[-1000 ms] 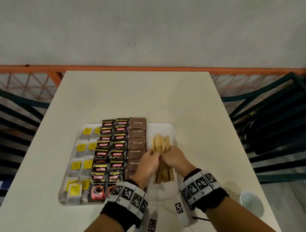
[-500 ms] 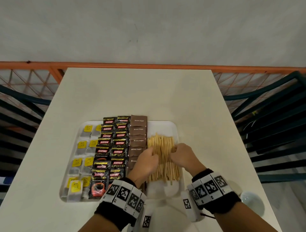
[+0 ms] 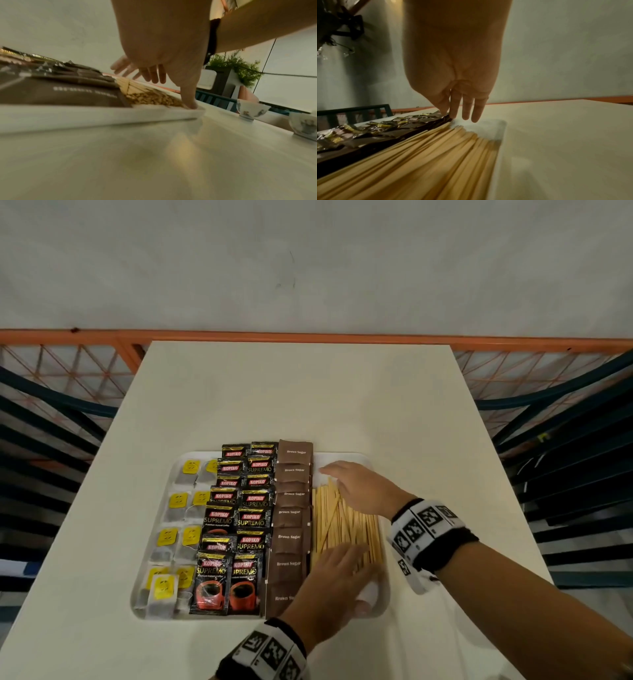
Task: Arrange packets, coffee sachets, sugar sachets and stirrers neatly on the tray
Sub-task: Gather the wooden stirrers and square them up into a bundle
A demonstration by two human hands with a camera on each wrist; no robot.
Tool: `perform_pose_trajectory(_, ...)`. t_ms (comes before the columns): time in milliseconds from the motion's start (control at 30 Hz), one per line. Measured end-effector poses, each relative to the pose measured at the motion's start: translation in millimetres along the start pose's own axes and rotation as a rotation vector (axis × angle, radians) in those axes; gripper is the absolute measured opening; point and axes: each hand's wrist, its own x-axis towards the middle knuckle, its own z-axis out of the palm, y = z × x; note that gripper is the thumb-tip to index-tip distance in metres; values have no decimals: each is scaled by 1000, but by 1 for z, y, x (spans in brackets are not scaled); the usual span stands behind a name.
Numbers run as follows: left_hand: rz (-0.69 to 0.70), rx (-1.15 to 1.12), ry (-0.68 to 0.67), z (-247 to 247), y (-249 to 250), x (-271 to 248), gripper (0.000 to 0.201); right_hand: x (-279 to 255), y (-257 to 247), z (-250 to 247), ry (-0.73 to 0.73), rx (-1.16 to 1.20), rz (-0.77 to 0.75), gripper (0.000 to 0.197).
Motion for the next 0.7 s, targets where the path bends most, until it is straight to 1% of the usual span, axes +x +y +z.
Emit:
perform_pose_trajectory(33, 22, 34, -19, 6, 0, 1, 75, 4, -3, 1, -41, -19, -18, 45)
perform_pose_trajectory(67, 36, 62, -31, 9, 0, 3, 78, 8, -5, 3, -64, -32, -34, 45)
perform_pose_trajectory(100, 42, 87, -44, 11, 0, 3, 77, 11, -7, 4, -81, -45, -37, 44)
perform_pose_trajectory(200, 32, 129, -26, 13, -5, 7, 59, 15, -7, 5, -104, -45, -6, 43)
perform_pose_trajectory(267, 21, 122, 7, 14, -9, 9, 54, 14, -7, 4, -107, -33, 11, 42)
perform_pose_trajectory(467, 17, 125, 71, 14, -17, 12, 64, 8, -3, 8, -88, 13, 24, 42)
perform_pose_trajectory(533, 8, 128, 106, 12, -19, 10, 65, 3, -3, 6, -17, 78, 24, 42)
perform_pose_trajectory(567, -4, 129, 143, 12, -19, 9, 65, -1, -3, 4, 60, 116, 36, 41)
perform_pose_trajectory(600, -29, 124, 187, 11, -20, 7, 67, -5, -2, 1, 167, 152, 66, 41)
perform_pose_trajectory(667, -124, 128, 264, 8, -23, 1, 75, -17, 3, -2, 403, 217, 167, 36)
perform_pose_trajectory(700, -176, 137, 306, 7, -25, -3, 75, -25, 8, -1, 485, 243, 223, 34)
